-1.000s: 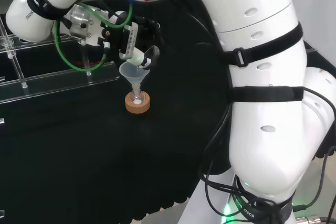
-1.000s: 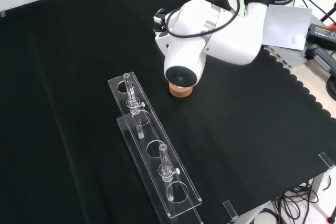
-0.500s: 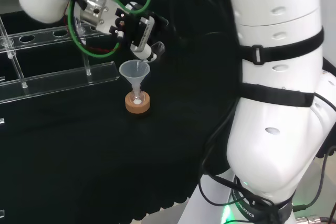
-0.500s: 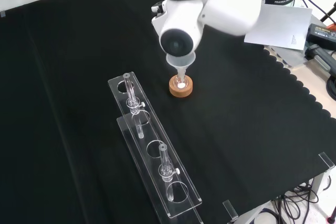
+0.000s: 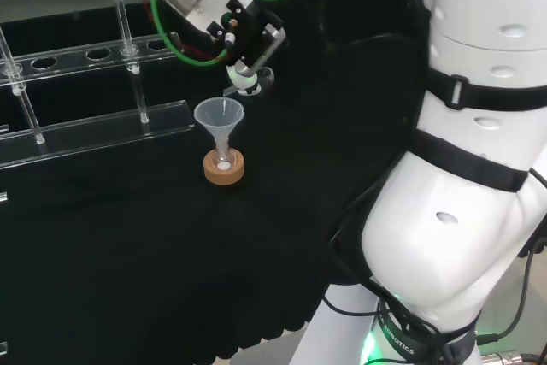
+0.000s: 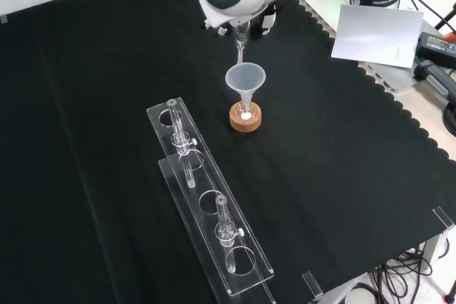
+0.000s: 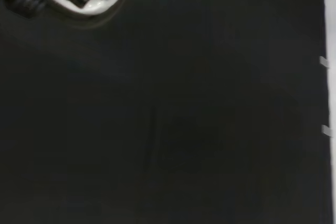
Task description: Pour all the NaCl from the weighing funnel into the round-bottom flask.
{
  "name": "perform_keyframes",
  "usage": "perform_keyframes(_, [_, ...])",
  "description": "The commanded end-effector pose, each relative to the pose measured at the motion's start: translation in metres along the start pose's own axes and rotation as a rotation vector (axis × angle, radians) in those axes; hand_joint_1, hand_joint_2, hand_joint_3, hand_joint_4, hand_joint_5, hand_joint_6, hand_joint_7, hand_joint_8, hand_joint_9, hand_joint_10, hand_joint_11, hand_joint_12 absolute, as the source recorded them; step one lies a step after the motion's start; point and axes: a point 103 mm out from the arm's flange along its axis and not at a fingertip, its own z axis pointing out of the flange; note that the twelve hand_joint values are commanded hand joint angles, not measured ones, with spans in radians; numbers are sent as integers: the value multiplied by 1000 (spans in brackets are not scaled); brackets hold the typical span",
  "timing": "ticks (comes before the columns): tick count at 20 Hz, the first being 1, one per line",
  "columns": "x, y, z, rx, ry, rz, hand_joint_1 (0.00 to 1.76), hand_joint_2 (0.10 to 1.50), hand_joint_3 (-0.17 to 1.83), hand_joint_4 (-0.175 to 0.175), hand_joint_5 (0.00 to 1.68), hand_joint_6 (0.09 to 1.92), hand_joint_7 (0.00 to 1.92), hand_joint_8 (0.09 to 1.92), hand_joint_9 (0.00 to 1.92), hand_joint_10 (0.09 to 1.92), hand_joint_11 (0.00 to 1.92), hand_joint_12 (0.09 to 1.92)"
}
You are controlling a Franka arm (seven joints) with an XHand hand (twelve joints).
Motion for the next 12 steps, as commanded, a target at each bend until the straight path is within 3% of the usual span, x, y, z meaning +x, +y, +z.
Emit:
perform_keyframes(1, [-10,1,16,-108,174,-17,1115,651,693,175,1234,761,592,651,1048,241,828,1057])
perform_keyframes(5, [-13,4,23,-149,276,-40,1115,652,693,175,1233,762,602,653,1052,242,834,1053])
perform_keyframes(12, [-13,12,32,-188,371,-59,1115,652,693,175,1233,763,610,655,1055,243,840,1049])
